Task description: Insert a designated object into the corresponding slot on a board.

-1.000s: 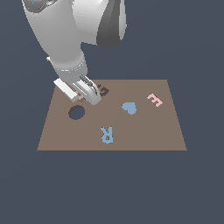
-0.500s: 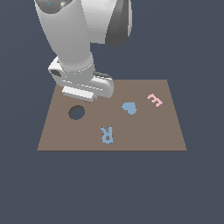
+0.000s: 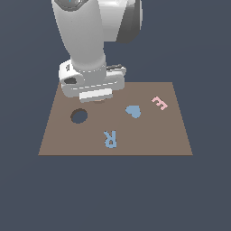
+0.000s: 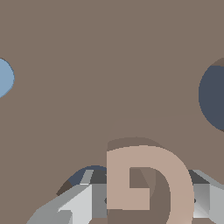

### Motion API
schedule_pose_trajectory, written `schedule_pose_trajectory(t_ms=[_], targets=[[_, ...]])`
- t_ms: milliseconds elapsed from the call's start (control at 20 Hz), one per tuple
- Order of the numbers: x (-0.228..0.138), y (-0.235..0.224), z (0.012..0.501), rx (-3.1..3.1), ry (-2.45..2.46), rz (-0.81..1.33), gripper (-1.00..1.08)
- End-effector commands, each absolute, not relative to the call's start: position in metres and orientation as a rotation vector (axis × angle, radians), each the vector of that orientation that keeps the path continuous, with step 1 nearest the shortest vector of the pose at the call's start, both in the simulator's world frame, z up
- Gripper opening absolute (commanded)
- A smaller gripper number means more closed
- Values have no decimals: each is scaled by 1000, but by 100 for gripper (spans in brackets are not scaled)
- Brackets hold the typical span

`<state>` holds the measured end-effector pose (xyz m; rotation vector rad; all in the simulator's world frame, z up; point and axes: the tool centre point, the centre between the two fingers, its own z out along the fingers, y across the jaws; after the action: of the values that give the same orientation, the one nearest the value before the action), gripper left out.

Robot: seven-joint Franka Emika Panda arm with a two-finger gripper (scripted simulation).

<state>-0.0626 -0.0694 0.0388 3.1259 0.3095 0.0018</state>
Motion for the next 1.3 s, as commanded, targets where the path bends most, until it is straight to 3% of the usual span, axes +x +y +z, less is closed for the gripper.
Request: schedule_pose_trajectory(t_ms=[0,600,1250], targets=[[-66,-64,39,3102,495,2,-100],[-82,-49,40,2940,1105,1,-100],[-90,-46,40,2845,1332,0,-100]])
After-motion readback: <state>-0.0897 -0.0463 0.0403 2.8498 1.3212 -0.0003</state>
